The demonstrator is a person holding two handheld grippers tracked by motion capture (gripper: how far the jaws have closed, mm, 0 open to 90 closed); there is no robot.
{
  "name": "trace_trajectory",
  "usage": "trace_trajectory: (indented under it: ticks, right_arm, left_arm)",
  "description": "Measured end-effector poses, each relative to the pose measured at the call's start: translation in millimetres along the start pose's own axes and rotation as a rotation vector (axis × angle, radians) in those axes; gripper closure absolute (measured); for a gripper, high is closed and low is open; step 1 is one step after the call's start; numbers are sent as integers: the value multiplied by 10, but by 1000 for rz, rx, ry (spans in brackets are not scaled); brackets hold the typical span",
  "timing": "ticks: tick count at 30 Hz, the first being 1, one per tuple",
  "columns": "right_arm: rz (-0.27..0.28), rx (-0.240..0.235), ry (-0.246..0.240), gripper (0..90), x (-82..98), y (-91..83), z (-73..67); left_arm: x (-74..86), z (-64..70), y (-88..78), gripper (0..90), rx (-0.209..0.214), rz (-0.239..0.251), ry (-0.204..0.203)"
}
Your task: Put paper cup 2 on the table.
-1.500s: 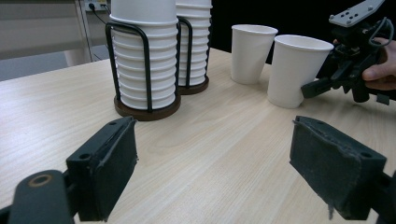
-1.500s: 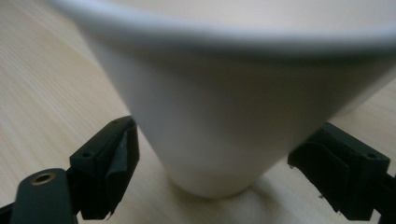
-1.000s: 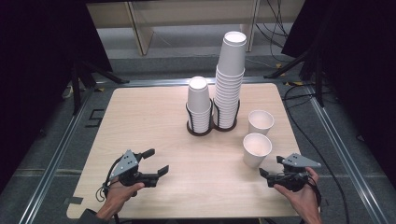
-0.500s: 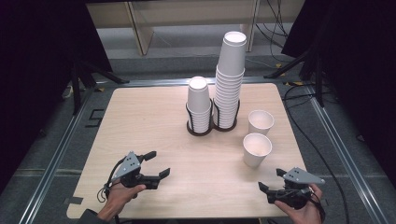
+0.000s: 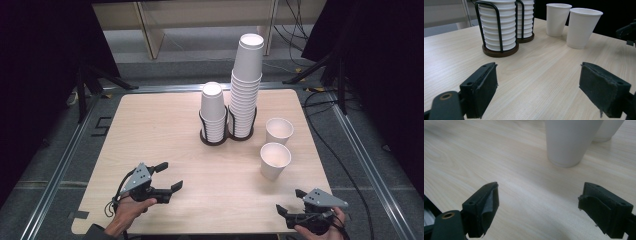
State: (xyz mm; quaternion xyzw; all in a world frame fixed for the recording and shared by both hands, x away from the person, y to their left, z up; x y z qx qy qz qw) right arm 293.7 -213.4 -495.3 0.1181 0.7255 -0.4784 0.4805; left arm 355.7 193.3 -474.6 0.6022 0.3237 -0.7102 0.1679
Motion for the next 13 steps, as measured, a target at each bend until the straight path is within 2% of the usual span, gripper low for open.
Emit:
trace_trajectory:
  ticks: [2, 3, 4, 5, 6, 9, 10, 13]
  right_arm:
    - [-16, -8, 36, 157, 24, -10, -39]
    - [-21, -13, 29, 157, 29, -8, -39]
    - [-10, -11, 2, 158, 25, 6, -20]
    - [-24, -12, 29, 158, 38, 5, -40]
    - [-17, -10, 6, 157, 33, 10, -21]
    - [-25, -14, 4, 157, 47, 15, -15]
    - [-17, -8, -11, 156, 44, 25, 2]
    - [-27, -9, 16, 156, 58, 27, -2]
  left_arm:
    - [-1, 3, 2, 146, 1, 3, 0]
    - [0, 0, 2, 146, 0, 1, 2]
    - [1, 0, 2, 146, 0, 0, 3]
    - [-1, 4, 3, 146, 2, 3, 0]
    - [-1, 4, 3, 146, 2, 3, 0]
    - [2, 3, 0, 146, -2, -6, 2]
    - [3, 2, -3, 146, -4, -9, 2]
    - [-3, 0, 2, 146, 2, 2, 0]
Point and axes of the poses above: each handheld gripper's, and its own axes: y roughly forward along the jaws, x roughly out of its underside, z roughly to its right, the point moved 6 cm from there along y, roughly forward along the jaws, and after that the axes turned 1 degree about -x, right-handed, at the moved point
